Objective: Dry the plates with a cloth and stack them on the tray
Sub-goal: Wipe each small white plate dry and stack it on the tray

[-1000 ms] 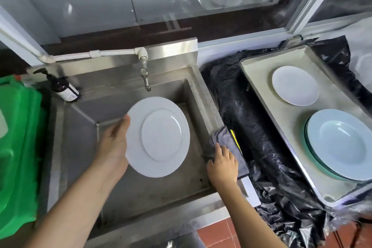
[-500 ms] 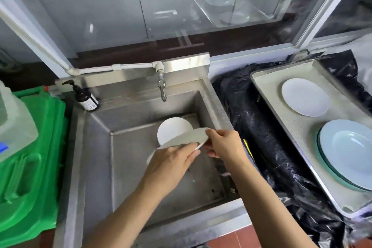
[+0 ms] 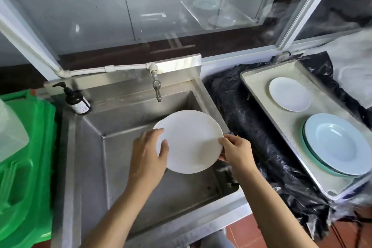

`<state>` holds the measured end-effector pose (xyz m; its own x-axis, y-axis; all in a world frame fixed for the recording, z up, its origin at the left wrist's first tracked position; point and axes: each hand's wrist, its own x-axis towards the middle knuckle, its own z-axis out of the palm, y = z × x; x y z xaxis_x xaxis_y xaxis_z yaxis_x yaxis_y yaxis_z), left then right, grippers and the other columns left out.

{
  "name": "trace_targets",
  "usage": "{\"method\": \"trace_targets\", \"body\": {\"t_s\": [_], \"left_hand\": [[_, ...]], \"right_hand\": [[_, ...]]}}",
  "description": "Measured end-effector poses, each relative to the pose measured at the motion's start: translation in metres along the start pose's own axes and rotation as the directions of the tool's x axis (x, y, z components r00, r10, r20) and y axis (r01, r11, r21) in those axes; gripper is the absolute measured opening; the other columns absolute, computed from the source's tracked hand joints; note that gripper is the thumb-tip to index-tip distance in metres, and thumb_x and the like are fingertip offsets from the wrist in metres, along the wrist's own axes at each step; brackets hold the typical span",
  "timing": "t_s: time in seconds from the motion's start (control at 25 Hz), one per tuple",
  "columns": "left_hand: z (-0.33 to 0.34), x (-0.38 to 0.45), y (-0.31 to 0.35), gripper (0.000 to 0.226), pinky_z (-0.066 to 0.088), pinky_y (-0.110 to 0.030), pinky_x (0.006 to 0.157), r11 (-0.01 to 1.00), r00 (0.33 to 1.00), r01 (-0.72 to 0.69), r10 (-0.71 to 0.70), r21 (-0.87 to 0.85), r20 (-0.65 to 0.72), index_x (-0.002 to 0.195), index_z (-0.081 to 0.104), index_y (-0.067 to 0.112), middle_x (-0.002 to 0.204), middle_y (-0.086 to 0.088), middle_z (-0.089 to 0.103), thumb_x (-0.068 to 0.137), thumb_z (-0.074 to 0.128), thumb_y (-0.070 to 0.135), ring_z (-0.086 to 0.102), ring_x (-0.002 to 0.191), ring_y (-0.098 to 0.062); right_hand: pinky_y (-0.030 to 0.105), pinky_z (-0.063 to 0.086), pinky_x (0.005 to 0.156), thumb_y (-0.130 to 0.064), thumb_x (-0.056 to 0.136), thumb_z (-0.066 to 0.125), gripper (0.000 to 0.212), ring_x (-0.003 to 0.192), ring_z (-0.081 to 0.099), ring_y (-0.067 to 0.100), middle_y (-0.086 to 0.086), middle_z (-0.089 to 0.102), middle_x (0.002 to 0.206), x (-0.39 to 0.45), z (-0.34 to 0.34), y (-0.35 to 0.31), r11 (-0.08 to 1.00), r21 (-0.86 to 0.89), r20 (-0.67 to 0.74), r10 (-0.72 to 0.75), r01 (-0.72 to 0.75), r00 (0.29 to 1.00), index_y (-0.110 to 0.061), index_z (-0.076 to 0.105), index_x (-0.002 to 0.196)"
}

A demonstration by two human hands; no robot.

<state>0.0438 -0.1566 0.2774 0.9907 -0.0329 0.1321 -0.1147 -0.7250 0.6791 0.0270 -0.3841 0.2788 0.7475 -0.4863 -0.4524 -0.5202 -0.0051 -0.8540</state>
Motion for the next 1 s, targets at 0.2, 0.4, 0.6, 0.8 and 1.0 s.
{"method": "trace_targets", "body": {"t_s": [0.2, 0.4, 0.6, 0.8, 1.0], "left_hand": [[0.004, 0.039, 0.025, 0.022, 0.055, -0.046, 0.095, 0.628, 0.859, 0.499, -0.447, -0.597, 0.248, 0.105, 0.073, 0.024, 0.115, 0.000, 0.073, 0.097, 0.057, 0.011, 0.067, 0.111, -0.026], [0.036, 0.051, 0.070, 0.026, 0.055, -0.030, 0.065, 0.553, 0.838, 0.527, -0.467, -0.646, 0.284, 0.115, 0.069, 0.030, 0.111, 0.004, 0.072, 0.097, 0.057, 0.017, 0.070, 0.096, -0.017], [0.089, 0.063, 0.127, 0.026, 0.056, -0.028, 0.065, 0.536, 0.828, 0.549, -0.453, -0.641, 0.331, 0.119, 0.068, 0.029, 0.104, 0.004, 0.074, 0.098, 0.056, 0.019, 0.074, 0.083, -0.009], [0.157, 0.080, 0.184, 0.025, 0.056, -0.038, 0.077, 0.552, 0.832, 0.554, -0.390, -0.624, 0.394, 0.116, 0.068, 0.028, 0.119, -0.007, 0.071, 0.098, 0.057, 0.015, 0.068, 0.109, -0.026], [0.232, 0.103, 0.236, 0.026, 0.058, -0.041, 0.083, 0.556, 0.817, 0.576, -0.372, -0.599, 0.440, 0.116, 0.068, 0.024, 0.122, -0.010, 0.068, 0.101, 0.051, 0.012, 0.066, 0.113, -0.028]], "right_hand": [[0.031, 0.063, 0.062, -0.012, 0.097, 0.062, 0.036, 0.077, 0.075, 0.016, 0.002, 0.078, 0.087, 0.015, -0.030, -0.003, 0.991, 0.125, -0.016, -0.051, 0.053, 0.999, -0.029, 0.081, 0.071], [0.032, 0.060, 0.068, -0.013, 0.095, 0.067, 0.015, 0.092, 0.072, 0.021, -0.001, 0.076, 0.094, 0.048, -0.079, -0.001, 0.980, 0.172, -0.029, -0.091, 0.095, 0.995, -0.024, 0.074, 0.103], [0.044, 0.063, 0.077, -0.017, 0.091, 0.069, 0.016, 0.082, 0.073, 0.020, -0.005, 0.076, 0.078, 0.093, -0.140, -0.004, 0.974, 0.216, -0.072, -0.060, 0.074, 0.996, -0.031, 0.076, 0.088], [0.050, 0.060, 0.083, -0.016, 0.090, 0.065, 0.025, 0.088, 0.072, 0.028, 0.002, 0.077, 0.089, 0.148, -0.207, -0.008, 0.963, 0.262, -0.105, -0.033, 0.060, 0.994, -0.036, 0.079, 0.082], [0.044, 0.054, 0.085, -0.016, 0.088, 0.066, 0.019, 0.089, 0.066, 0.025, 0.000, 0.076, 0.093, 0.215, -0.268, -0.007, 0.966, 0.251, -0.177, -0.012, 0.056, 0.984, -0.030, 0.078, 0.086]]}}
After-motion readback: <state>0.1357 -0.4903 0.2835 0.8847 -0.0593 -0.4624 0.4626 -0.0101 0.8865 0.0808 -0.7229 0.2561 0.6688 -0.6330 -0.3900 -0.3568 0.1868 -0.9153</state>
